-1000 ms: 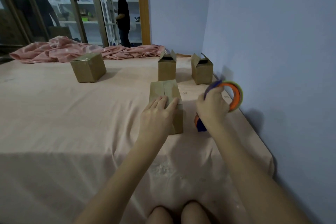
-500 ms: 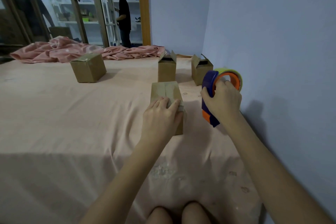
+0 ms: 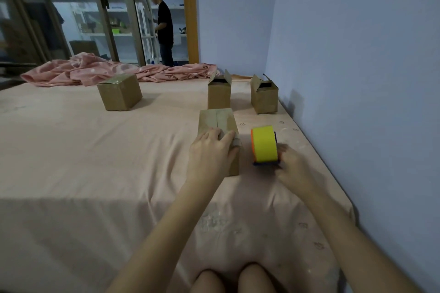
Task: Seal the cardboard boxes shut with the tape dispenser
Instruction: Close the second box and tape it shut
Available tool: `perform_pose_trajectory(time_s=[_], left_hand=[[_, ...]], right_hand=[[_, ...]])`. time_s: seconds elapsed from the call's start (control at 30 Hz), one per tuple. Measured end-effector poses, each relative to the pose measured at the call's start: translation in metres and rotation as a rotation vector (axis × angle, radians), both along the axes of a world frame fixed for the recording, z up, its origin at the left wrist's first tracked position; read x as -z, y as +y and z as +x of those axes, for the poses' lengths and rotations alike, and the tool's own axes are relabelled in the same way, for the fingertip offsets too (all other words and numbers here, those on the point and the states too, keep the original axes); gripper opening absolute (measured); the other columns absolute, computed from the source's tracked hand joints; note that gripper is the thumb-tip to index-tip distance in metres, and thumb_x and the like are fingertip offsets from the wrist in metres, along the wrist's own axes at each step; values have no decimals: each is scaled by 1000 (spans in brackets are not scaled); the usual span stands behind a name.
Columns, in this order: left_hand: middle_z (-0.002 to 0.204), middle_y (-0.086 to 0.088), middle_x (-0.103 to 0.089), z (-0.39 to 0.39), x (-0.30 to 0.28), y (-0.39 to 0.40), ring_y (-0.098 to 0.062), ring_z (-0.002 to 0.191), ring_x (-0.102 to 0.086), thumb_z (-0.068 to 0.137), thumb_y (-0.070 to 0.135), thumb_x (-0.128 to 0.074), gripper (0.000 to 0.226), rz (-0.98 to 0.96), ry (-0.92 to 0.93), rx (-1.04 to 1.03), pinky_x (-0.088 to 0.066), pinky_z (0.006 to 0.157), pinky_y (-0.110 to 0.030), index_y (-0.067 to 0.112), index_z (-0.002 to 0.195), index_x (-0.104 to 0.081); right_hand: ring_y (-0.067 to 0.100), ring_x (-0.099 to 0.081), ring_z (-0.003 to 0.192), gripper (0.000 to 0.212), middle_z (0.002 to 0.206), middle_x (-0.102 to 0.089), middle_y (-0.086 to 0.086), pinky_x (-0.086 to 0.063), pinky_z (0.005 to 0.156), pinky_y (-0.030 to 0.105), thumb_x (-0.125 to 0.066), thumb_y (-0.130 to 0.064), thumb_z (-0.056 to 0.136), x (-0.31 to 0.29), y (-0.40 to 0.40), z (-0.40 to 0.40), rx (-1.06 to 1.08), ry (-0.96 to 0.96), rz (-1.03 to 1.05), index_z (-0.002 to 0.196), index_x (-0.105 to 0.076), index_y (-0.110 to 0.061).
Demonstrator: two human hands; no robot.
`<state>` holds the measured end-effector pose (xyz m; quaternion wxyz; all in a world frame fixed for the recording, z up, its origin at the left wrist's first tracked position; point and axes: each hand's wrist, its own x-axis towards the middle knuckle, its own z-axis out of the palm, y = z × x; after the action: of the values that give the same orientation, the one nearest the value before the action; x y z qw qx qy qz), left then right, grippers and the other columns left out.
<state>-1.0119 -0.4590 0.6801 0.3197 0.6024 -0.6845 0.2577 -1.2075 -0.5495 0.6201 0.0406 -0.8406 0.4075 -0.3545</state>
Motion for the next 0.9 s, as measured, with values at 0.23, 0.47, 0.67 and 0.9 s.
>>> perform_pose_trajectory(time_s=[0.23, 0.47, 0.67, 0.9], left_hand=[[105, -9, -60, 3, -3, -10, -28, 93, -57, 88, 33, -61, 30, 150, -51, -80, -40, 71, -33, 18, 115, -61], [123, -7, -47, 13, -6, -17, -26, 112, -44, 80, 41, -67, 50, 171, -44, -57, -35, 75, -29, 22, 122, -49], [144, -4, -35, 31, 11, 0, -18, 134, -29, 75, 34, -77, 83, 153, 466, 76, -32, 95, -24, 12, 141, -33], [139, 1, -49, 34, 30, 7, -16, 127, -46, 91, 19, -61, 61, 261, 769, 215, -41, 102, -34, 17, 144, -32]], right_hand=[[-15, -54, 90, 52, 100, -57, -13, -38, 72, 1, -58, 8, 67, -3, 28, -15, -48, -279, 344, 115, -51, -11], [23, -49, 94, 46, 101, -49, 16, -41, 85, 29, -55, -26, 69, -26, 59, -2, 155, -653, -134, 101, -49, 7], [3, -48, 99, 39, 108, -49, -4, -41, 86, 10, -67, -25, 79, -47, 72, 50, 4, -429, -115, 112, -53, -11], [19, -47, 123, 57, 138, -48, 3, -41, 100, 30, -60, -16, 88, -40, 56, 82, 140, -267, 123, 140, -38, -12]])
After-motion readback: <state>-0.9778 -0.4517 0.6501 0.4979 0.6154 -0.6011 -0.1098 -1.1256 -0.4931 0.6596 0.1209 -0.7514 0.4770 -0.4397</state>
